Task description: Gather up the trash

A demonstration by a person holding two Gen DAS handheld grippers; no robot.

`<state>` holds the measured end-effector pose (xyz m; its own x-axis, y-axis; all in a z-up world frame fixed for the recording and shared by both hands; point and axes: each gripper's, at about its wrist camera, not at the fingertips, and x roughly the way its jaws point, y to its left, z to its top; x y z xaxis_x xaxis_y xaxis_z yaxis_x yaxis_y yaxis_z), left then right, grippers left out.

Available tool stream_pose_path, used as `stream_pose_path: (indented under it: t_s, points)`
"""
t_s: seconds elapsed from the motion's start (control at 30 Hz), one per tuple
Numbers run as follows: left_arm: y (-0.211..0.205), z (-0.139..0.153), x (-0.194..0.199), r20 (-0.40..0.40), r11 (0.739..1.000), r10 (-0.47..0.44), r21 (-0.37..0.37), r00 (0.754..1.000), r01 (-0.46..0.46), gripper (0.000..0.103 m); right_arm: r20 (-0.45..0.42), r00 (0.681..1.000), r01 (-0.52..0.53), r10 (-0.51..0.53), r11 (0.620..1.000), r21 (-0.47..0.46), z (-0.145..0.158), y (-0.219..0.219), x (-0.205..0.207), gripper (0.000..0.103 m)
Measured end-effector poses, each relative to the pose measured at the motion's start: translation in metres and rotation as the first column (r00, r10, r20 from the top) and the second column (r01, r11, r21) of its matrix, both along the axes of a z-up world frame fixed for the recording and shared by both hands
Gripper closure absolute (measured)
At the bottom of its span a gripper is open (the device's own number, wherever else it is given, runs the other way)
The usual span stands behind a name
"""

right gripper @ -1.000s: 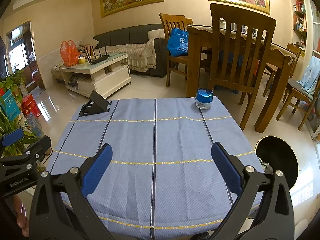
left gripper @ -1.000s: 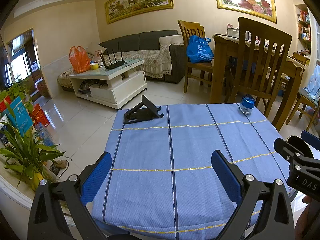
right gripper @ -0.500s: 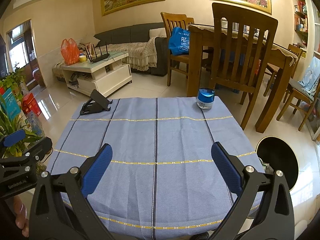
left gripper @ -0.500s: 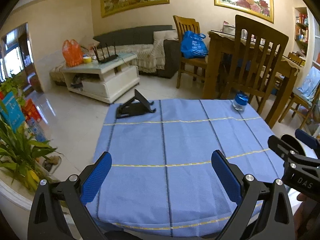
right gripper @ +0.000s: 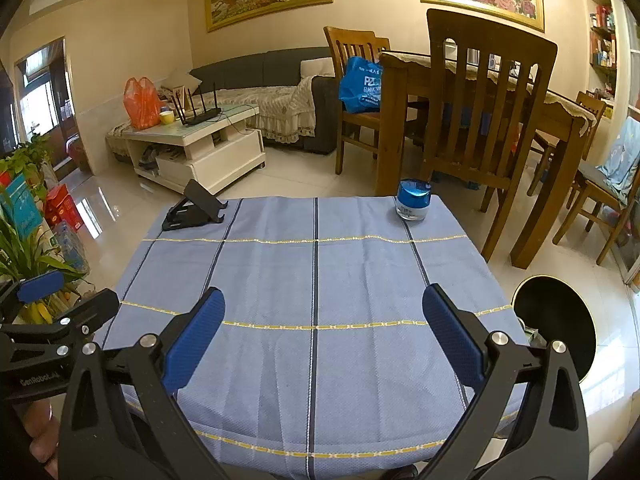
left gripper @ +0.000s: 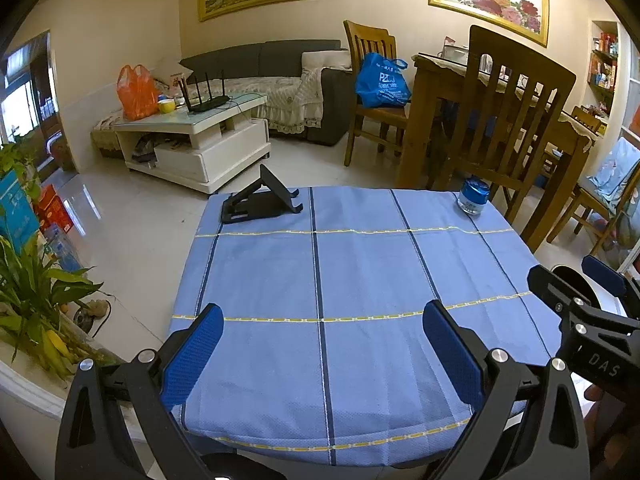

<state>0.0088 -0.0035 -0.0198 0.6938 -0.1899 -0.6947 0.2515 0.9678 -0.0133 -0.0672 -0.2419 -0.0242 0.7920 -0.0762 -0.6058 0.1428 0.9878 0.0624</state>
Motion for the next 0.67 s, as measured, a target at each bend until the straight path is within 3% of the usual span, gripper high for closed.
stream_pose_path:
  t_s: [0.17, 0.3, 0.4, 0.57, 0.67]
  points:
    - [0.008, -0.004, 0.005, -0.058, 0.999, -0.002, -0.054, 0.998, -0.001, 0.007, -0.002, 1.0, 0.008, -0.008, 1.0, -0.001, 0.0, -0.002, 0.002, 0.005]
    - [0.014, 0.002, 0.0, 0.021, 0.995, 0.103, 0.003, 0.994, -0.103, 0.007, -0.005, 1.0, 0.01, -0.01, 1.0, 0.003, -0.001, -0.004, 0.002, 0.006]
    - [0.015, 0.003, 0.003, 0.017, 0.994, 0.109, 0.02, 0.994, -0.109, 0.007, -0.015, 1.0, 0.012, -0.011, 1.0, 0.013, -0.004, -0.006, 0.004, 0.006]
    - [0.012, -0.004, 0.003, 0.044, 0.976, 0.163, 0.142, 0.986, -0.168, 0.007, -0.021, 1.0, 0.012, -0.011, 1.0, 0.024, -0.006, -0.007, 0.005, 0.005]
    - [0.015, -0.002, 0.0, 0.06, 0.974, 0.169, 0.142, 0.984, -0.176, 0.007, -0.033, 0.999, 0.007, -0.007, 1.0, 0.019, -0.011, -0.004, 0.006, 0.005]
